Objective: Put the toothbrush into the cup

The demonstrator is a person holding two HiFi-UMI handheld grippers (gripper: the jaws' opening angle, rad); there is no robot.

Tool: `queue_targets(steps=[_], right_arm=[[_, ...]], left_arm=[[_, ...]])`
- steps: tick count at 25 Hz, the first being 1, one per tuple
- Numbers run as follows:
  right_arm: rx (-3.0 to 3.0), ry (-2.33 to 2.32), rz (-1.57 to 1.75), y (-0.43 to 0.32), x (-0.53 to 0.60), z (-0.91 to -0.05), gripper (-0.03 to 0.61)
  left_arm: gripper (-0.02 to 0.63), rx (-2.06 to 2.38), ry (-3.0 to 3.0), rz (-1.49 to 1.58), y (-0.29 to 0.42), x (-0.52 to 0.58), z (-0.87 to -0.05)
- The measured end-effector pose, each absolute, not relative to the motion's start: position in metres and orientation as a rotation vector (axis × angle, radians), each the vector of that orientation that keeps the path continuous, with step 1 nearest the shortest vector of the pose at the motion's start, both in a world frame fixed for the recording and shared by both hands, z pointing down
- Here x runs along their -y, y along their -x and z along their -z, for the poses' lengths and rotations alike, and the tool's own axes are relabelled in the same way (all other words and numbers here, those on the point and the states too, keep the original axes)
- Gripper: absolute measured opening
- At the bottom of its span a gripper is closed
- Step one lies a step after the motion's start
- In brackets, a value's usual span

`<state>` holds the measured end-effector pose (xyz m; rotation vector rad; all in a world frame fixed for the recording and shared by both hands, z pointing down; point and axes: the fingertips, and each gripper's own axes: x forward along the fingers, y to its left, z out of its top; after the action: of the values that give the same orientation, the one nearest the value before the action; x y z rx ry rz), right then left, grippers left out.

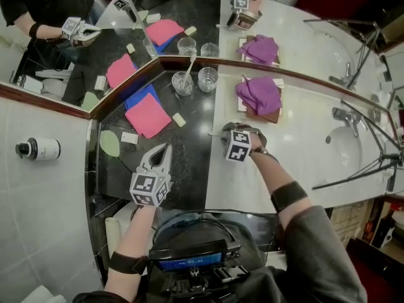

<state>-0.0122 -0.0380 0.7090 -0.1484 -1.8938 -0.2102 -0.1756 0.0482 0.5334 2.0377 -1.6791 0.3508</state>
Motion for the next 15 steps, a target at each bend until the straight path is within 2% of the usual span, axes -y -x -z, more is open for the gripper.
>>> queue_targets(steps=[5,10,15], right_arm=[[1.878,0.226,0.162,0.012,0.032,-0.714,0.110],[1.875,0.264,0.118,0.010,0.026,-0.715,0.046],[1.887,0.263,0.096,0.011,0.027,-0.715,0.041]], left_arm=[[0.001,1.681,-2.025,-0.343,0.178,-0.043,-0.539],[0.001,1.671,-2.026,-0.346,0.176,-0.040,-0.539],[0.001,1.675,-2.013,-0.357,0.179,-0.043,-0.545]])
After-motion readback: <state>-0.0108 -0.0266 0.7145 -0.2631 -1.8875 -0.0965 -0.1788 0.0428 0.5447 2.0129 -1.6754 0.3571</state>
